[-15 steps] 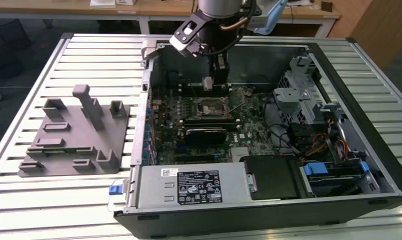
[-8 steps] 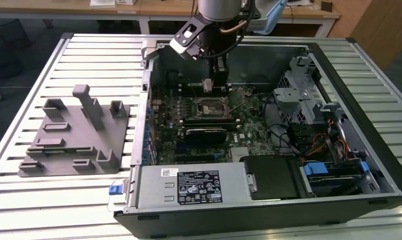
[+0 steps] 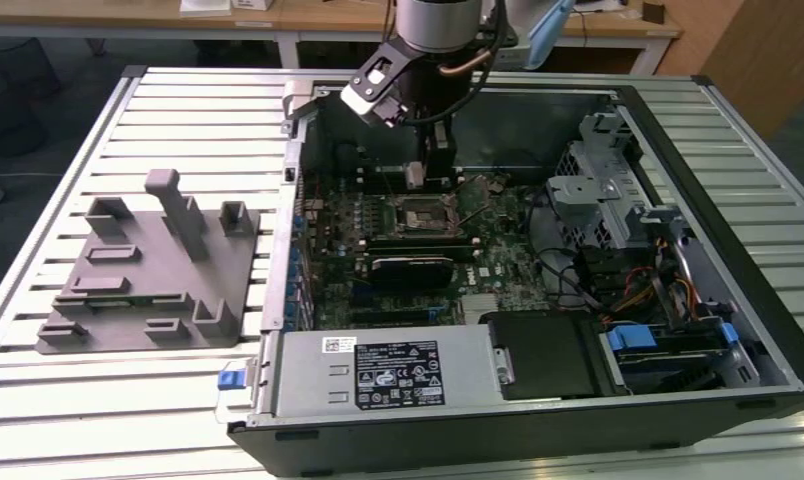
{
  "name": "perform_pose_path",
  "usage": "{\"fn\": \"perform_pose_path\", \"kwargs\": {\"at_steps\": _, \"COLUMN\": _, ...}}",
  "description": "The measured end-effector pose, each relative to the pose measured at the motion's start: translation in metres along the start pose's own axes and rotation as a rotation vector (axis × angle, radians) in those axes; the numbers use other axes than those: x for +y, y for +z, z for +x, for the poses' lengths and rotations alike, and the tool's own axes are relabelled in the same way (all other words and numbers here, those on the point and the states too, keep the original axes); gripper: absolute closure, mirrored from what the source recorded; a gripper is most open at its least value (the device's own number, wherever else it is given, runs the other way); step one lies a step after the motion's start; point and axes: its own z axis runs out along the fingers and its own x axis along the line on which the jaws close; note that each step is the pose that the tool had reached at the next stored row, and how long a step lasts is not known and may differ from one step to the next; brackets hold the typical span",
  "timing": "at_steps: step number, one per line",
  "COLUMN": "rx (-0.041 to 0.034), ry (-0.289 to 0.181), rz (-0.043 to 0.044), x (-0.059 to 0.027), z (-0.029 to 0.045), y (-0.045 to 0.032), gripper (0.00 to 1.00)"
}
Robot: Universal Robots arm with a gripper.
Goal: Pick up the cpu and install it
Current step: 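Place the cpu into insertion slot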
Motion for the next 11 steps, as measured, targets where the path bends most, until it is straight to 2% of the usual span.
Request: {"fn": "perform_pose_path", "kwargs": {"at_steps": 11, "rx": -0.001, "ry": 0.019, "rz": 0.0, "x": -0.0008, "z": 0.0028, "y": 0.0165, "gripper": 0.46}}
